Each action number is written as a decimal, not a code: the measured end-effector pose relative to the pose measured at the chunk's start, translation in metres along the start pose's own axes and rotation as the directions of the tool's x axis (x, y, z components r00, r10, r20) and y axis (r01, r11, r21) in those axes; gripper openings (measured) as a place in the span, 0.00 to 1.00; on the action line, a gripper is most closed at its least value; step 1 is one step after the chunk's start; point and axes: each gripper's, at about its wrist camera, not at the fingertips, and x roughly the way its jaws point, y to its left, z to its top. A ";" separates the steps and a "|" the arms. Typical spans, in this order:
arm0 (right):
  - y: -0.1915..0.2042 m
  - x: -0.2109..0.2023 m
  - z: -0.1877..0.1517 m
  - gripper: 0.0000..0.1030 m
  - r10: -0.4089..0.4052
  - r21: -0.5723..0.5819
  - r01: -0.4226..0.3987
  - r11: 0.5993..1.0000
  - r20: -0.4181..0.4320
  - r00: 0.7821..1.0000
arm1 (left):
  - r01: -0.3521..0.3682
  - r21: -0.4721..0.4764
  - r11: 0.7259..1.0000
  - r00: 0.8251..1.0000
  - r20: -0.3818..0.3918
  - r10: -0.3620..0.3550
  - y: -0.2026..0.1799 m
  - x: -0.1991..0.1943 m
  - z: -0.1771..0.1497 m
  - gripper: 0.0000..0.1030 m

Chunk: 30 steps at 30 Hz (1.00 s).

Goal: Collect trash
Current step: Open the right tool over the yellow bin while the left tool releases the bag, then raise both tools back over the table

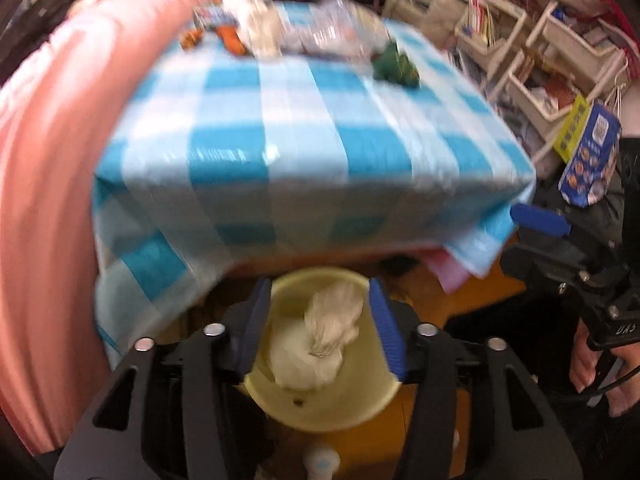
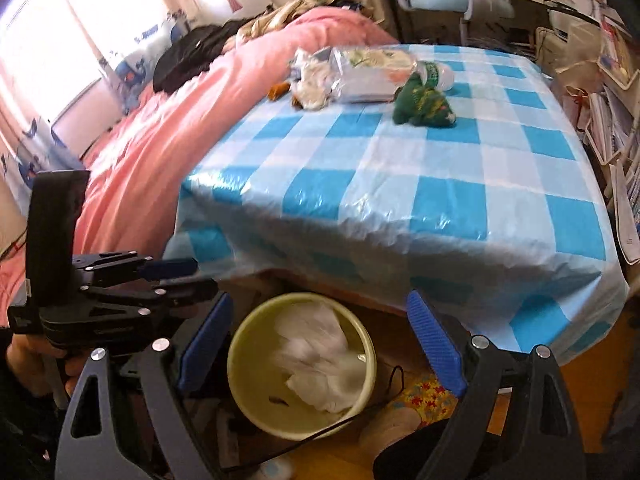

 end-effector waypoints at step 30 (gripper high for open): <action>-0.003 -0.050 0.086 0.93 -0.230 -0.195 0.320 0.927 0.376 0.898 | -0.248 -0.037 0.968 0.877 0.417 0.240 -0.010 -0.060 0.110 0.93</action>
